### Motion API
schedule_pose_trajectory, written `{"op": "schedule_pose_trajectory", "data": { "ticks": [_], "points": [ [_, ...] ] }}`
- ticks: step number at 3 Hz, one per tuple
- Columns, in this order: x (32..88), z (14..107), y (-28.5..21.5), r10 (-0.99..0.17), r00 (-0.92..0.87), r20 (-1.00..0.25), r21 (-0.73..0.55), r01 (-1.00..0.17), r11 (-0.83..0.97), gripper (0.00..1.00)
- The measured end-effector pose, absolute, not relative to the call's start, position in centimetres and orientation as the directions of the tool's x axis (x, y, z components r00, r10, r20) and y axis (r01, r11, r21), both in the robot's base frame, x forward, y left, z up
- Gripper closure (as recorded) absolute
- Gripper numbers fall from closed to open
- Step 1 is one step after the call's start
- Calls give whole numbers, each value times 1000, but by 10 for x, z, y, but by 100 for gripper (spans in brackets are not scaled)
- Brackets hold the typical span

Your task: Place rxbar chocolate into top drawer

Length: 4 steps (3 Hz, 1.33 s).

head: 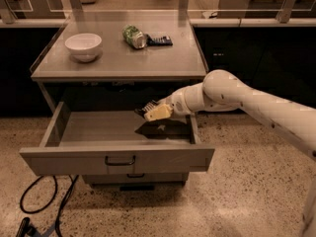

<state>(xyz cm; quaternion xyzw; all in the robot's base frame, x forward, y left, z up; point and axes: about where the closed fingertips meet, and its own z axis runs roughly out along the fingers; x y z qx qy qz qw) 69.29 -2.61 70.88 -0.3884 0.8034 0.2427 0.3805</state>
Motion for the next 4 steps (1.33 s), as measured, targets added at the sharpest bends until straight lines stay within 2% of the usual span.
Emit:
{"op": "schedule_pose_trajectory", "data": {
  "ticks": [1, 2, 4],
  "points": [
    [695, 708, -29, -472, -413, -779, 53, -794, 606, 100],
    [687, 687, -8, -505, -423, -753, 37, -792, 609, 100],
    [646, 651, 72, -523, -414, -745, 101, -845, 526, 100]
  ]
}}
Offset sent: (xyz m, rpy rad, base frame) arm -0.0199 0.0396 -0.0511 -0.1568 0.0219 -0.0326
